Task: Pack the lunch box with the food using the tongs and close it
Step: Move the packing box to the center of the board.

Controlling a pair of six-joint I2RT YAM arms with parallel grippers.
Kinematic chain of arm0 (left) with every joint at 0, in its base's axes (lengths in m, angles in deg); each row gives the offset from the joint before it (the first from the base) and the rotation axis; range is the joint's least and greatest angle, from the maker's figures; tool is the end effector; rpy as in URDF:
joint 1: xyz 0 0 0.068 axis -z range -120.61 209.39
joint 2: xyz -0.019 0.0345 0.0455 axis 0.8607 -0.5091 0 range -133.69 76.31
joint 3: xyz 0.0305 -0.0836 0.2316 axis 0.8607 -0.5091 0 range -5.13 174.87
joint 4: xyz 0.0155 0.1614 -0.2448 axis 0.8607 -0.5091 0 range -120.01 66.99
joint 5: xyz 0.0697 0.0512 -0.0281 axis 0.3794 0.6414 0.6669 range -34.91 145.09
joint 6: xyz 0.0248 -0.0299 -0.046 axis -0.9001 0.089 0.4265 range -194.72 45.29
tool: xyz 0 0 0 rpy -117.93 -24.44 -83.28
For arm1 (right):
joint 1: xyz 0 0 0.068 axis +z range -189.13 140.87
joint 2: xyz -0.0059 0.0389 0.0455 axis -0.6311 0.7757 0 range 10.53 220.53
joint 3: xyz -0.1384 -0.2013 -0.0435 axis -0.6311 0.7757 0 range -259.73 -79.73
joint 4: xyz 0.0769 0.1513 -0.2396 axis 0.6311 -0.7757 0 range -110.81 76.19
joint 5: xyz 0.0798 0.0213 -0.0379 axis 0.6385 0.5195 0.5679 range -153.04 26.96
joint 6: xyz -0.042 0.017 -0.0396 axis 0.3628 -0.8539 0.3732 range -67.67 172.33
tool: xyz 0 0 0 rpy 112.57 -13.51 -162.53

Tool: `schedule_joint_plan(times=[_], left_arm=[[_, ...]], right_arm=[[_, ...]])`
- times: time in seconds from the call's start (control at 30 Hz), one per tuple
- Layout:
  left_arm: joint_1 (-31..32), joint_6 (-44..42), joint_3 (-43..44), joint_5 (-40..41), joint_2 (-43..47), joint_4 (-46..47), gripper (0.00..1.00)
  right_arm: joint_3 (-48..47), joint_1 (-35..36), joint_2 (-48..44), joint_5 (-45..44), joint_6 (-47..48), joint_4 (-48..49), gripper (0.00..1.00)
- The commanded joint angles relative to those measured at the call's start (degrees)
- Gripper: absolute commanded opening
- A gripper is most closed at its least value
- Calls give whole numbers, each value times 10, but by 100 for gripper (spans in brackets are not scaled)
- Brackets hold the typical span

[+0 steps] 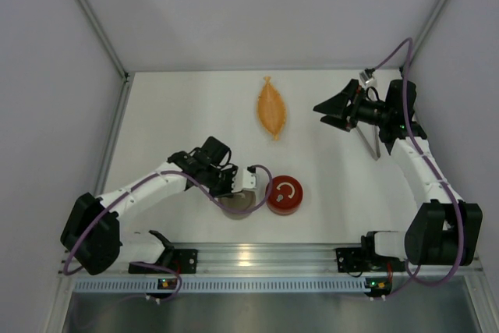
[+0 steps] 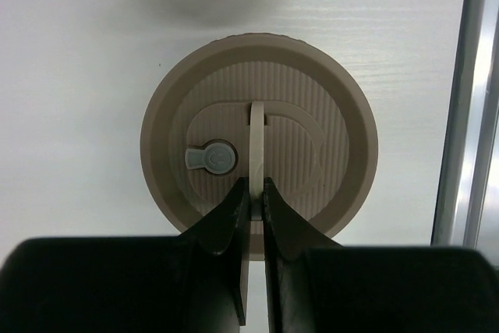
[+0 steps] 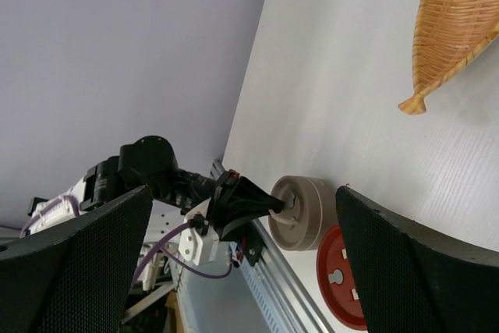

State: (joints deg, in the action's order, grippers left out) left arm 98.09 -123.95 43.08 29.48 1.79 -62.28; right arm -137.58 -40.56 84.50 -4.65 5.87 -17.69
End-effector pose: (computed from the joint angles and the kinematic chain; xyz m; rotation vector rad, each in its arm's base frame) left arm 0.2068 -0.1904 0.1693 1.9180 1.8025 -0.5426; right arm 0.3313 0.0298 0.2895 0.0913 2.0267 1.4817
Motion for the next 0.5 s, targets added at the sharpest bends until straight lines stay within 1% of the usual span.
schedule_joint_plan(times=[0.0, 0.23, 0.27, 0.33, 0.37, 0.4, 0.43, 0.47], left_arm=[[3, 24, -23, 37, -6, 31, 2], [4, 25, -28, 66, -10, 55, 2], [4, 26, -26, 65, -10, 56, 4], [4, 26, -23, 63, -6, 55, 12], [4, 24, -20, 57, -5, 53, 27], [4, 25, -16, 54, -4, 52, 36], [4, 25, -12, 49, 0, 39, 42], [4, 26, -1, 42, 2, 34, 46]], right_arm=[[-15, -12, -17, 7, 15, 5, 99], [-13, -12, -17, 6, 15, 5, 99], [-13, -12, -16, 7, 15, 5, 99], [-13, -12, -16, 7, 15, 5, 99], [-14, -12, -15, 7, 15, 5, 100], [-13, -12, -16, 7, 15, 5, 100], [-13, -12, -16, 7, 15, 5, 99], [-14, -12, -17, 7, 15, 5, 99]])
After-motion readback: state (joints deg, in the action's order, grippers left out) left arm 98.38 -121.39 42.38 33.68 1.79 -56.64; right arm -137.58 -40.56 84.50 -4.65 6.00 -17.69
